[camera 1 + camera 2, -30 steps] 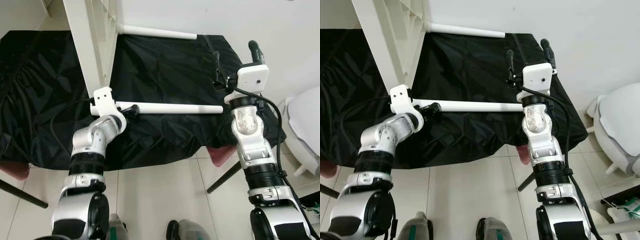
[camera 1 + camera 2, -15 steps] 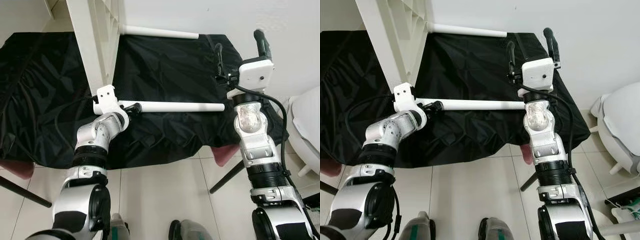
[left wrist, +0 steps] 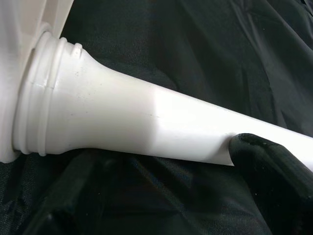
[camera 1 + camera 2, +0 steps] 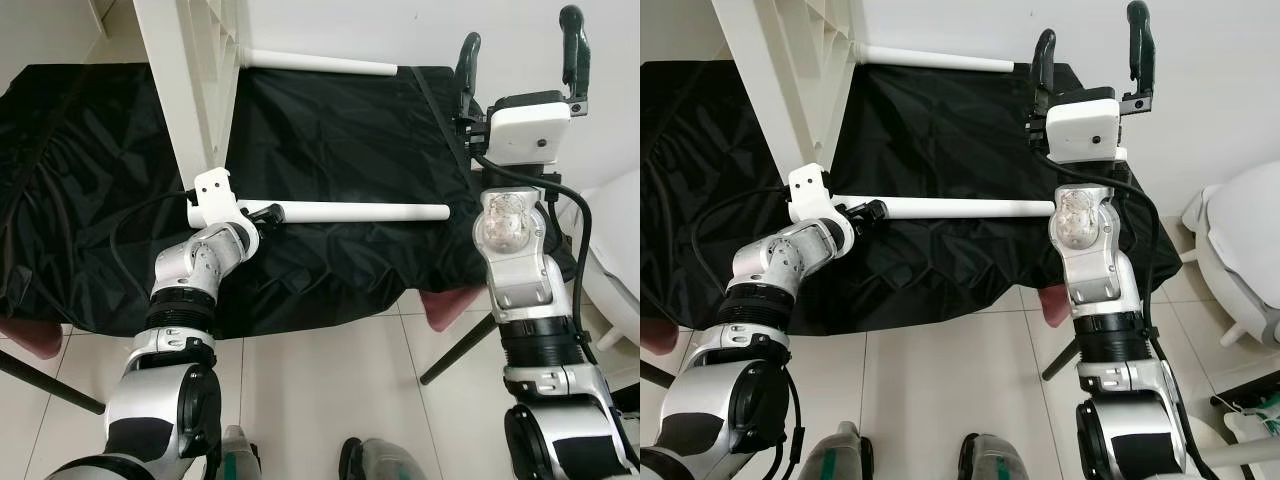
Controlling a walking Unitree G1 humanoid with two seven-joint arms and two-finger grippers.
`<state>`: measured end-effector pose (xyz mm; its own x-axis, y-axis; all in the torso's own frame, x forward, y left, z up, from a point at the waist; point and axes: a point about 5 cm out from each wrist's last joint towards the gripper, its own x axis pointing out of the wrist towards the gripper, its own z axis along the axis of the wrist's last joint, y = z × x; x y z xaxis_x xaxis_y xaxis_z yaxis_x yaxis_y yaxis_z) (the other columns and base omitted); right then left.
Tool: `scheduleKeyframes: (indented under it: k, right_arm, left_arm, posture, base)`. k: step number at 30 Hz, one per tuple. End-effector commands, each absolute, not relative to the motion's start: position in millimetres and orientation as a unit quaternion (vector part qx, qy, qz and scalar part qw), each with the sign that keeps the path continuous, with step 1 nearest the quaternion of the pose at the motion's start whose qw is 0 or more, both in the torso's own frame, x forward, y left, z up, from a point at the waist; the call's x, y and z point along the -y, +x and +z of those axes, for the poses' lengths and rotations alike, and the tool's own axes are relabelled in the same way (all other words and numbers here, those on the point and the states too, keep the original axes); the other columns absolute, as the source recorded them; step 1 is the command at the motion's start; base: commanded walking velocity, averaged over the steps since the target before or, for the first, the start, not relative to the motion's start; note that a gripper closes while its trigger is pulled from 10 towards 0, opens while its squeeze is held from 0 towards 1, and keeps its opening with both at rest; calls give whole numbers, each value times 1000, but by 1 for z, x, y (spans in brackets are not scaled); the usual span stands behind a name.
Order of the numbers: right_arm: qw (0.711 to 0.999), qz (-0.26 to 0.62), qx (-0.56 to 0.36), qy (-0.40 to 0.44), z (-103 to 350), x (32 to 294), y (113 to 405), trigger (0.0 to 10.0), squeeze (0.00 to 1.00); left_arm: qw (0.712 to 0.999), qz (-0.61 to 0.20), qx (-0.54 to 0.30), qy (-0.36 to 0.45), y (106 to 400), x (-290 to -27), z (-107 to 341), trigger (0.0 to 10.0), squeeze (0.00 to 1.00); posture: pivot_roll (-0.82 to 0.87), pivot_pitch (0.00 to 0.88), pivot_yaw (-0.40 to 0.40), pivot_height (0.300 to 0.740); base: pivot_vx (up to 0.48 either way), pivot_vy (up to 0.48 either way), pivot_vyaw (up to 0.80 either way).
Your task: Building children table
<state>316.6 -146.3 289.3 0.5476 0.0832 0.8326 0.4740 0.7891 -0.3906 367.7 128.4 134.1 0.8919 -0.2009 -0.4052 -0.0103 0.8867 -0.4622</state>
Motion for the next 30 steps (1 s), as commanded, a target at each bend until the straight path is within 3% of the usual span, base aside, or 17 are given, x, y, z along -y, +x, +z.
scheduleKeyframes:
  k: [1, 17, 30]
  right_arm:
    - [821, -118, 465, -309, 291, 141, 320, 10000, 0]
    - [803, -138, 471, -339, 315, 127, 351, 10000, 0]
    - [758, -127, 539, -344, 343, 91, 359, 10000, 0]
  left_arm:
    - [946, -48, -228, -224, 369, -128, 136, 10000, 0]
    - [945, -50, -226, -232, 361, -126, 139, 10000, 0]
    - [942, -46, -235, -236, 353, -125, 135, 10000, 0]
  posture:
    - [11, 55, 23, 740]
    - [32, 85, 3, 740]
    - [44, 109, -9, 740]
  base:
    - [0, 0, 0]
    - [0, 0, 0]
    - [0, 0, 0]
